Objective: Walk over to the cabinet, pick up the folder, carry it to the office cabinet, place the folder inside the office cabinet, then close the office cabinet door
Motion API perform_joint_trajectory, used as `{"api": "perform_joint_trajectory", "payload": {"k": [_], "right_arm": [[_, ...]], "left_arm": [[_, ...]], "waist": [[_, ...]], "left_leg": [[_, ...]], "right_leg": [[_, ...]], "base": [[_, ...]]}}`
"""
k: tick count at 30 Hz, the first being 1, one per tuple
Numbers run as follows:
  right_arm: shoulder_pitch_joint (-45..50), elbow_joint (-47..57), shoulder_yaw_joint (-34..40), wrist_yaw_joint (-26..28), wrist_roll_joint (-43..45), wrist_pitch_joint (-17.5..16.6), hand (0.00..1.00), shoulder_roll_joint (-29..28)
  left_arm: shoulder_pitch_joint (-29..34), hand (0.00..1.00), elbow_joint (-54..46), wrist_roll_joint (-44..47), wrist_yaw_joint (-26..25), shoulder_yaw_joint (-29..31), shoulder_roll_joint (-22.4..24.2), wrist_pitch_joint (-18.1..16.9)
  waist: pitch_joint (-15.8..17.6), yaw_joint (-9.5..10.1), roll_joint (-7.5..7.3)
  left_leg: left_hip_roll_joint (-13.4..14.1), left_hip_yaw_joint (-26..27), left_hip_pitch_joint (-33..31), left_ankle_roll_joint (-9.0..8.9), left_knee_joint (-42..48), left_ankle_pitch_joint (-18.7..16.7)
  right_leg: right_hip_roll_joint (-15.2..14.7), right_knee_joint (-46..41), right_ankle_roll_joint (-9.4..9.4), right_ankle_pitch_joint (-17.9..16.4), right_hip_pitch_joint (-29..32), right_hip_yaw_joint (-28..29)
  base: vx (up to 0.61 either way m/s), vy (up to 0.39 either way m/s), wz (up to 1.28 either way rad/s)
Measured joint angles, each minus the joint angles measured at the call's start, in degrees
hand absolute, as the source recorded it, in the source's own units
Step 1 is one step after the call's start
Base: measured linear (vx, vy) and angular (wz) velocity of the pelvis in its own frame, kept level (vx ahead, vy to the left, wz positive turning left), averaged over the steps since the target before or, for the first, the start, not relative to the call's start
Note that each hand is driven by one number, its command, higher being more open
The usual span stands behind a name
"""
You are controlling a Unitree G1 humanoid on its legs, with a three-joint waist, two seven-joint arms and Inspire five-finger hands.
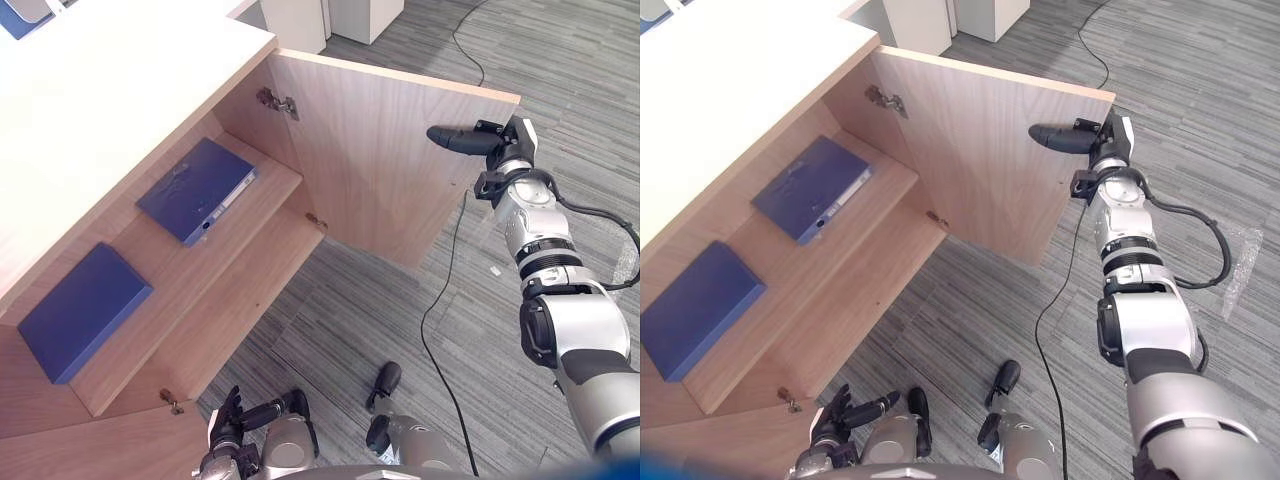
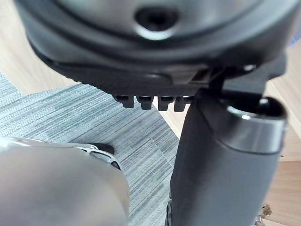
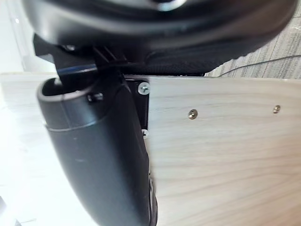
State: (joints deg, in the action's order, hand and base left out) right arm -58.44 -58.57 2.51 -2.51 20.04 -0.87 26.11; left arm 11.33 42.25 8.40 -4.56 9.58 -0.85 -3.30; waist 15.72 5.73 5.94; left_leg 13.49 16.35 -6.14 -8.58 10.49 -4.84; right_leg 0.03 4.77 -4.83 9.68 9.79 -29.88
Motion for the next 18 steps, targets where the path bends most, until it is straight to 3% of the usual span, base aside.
{"api": "perform_joint_trajectory", "payload": {"k": [4,7,10,12,14,18], "right_arm": [[5.22,4.3,-7.34,-0.14,2.69,-0.25,1.0,-0.16],[9.25,11.52,-17.74,0.22,3.61,-0.54,1.0,1.3],[12.21,19.97,-33.61,3.54,5.4,-0.46,1.0,7.48],[12.82,27.5,-46.38,10.48,4.95,0.04,1.0,12.66],[13.12,34.65,-53.17,15.53,4.72,0.25,1.0,14.74],[15.58,49.59,-59.7,24.4,5.05,2.04,1.0,14.43]], "left_arm": [[0.06,1.0,0.25,-0.07,0.17,-0.35,-0.48,-0.01],[0.18,1.0,1.55,-0.2,0.66,-0.35,-1.12,-0.01],[0.38,1.0,2.69,-1.91,1.53,-0.31,-1.89,-0.01],[1.04,1.0,3.04,-3.35,2.43,-0.11,-2.71,-0.02],[1.04,1.0,3.01,-4.54,2.74,0.0,-3.06,-0.07],[0.69,1.0,2.74,-5.94,2.85,0.48,-2.95,-0.43]], "waist": [[-0.04,-0.89,-0.28],[-0.1,-2.79,-0.42],[-1.16,-3.54,-1.04],[-3.15,-4.37,-2.22],[-4.32,-4.5,-3.07],[-5.99,-3.82,-4.31]], "left_leg": [[0.0,0.66,1.4,0.39,-0.02,-0.58],[0.28,1.94,2.08,0.18,0.0,-0.77],[1.19,3.53,2.97,-0.25,0.14,-1.04],[2.51,3.59,3.06,-0.36,0.72,-1.02],[3.26,3.23,3.1,-0.42,0.72,-0.96],[4.21,1.3,2.75,-0.4,0.17,-0.96]], "right_leg": [[0.1,0.02,0.35,-0.28,-1.03,0.51],[0.51,0.04,0.43,-0.39,-1.03,1.45],[1.88,0.06,-0.02,-0.72,-0.97,2.89],[3.25,0.08,-0.98,-1.43,-0.99,3.19],[4.16,0.12,-1.75,-2.01,-1.02,3.18],[5.19,0.26,-3.2,-3.11,-0.99,1.6]], "base": [[0.08,0.008,-0.1],[0.06,-0.018,-0.23],[0.06,-0.052,-0.32],[0.07,-0.108,-0.17],[0.06,-0.117,-0.04],[0.02,-0.116,0.21]]}}
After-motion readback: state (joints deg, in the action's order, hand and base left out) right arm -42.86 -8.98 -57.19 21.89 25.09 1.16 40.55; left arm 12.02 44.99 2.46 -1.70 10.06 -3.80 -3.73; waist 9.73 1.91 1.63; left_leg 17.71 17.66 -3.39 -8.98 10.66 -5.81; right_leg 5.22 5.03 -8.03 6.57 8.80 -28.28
